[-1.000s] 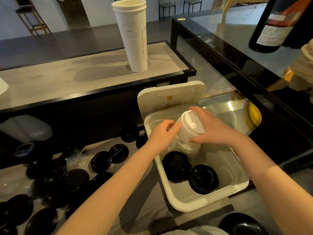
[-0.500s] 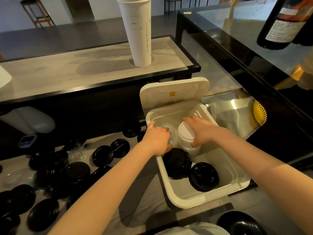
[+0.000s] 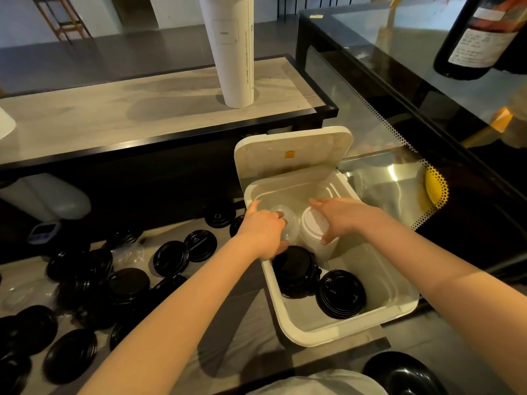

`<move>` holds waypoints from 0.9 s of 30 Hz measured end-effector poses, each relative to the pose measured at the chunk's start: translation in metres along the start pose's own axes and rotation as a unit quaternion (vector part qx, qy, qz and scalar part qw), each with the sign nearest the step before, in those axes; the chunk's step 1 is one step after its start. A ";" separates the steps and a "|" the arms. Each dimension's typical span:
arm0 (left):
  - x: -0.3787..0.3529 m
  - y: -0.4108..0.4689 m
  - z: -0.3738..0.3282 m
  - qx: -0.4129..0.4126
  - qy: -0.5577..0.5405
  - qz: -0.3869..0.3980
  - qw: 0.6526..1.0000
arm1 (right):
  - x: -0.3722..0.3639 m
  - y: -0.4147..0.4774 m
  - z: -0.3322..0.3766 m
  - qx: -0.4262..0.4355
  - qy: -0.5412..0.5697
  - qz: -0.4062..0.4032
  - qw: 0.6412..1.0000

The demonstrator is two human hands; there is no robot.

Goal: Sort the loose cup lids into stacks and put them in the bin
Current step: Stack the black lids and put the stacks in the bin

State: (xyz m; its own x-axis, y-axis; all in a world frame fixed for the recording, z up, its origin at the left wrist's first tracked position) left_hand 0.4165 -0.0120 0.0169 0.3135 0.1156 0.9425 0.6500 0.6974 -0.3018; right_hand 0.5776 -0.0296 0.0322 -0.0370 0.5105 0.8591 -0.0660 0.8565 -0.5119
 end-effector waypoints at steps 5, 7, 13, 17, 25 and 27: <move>0.001 -0.001 0.000 -0.002 0.008 0.014 1.000 | 0.002 0.008 0.012 -0.031 -0.086 0.014 0.996; 0.002 -0.002 0.000 -0.002 0.009 0.015 1.000 | 0.001 0.009 0.016 -0.040 -0.109 0.015 0.993; 0.009 -0.007 -0.001 0.008 -0.029 -0.005 1.000 | -0.007 -0.005 0.013 -0.039 -0.075 -0.029 0.996; 0.016 -0.018 0.004 0.014 -0.110 -0.068 0.992 | -0.002 -0.022 0.012 -0.002 0.017 -0.074 0.997; 0.017 -0.071 0.034 0.093 -0.196 -0.171 0.961 | 0.009 -0.054 0.046 0.045 0.143 -0.250 0.957; 0.014 -0.092 0.044 0.112 -0.212 -0.182 0.954 | 0.010 -0.057 0.067 0.066 0.145 -0.286 0.945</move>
State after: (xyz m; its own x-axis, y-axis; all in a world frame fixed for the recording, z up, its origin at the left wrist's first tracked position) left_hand 0.3303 -0.0432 0.0640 -0.2427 0.0794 0.9668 0.4828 0.8744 0.0494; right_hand 0.5137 -0.0789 0.0703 0.3158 -0.0179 0.9487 -0.1179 0.9913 0.0579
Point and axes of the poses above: each hand's wrist, its own y-axis towards the middle knuckle, its own x-axis out of the back of the hand, z = x × y, the point moved 3 cm from there along y, towards the middle knuckle
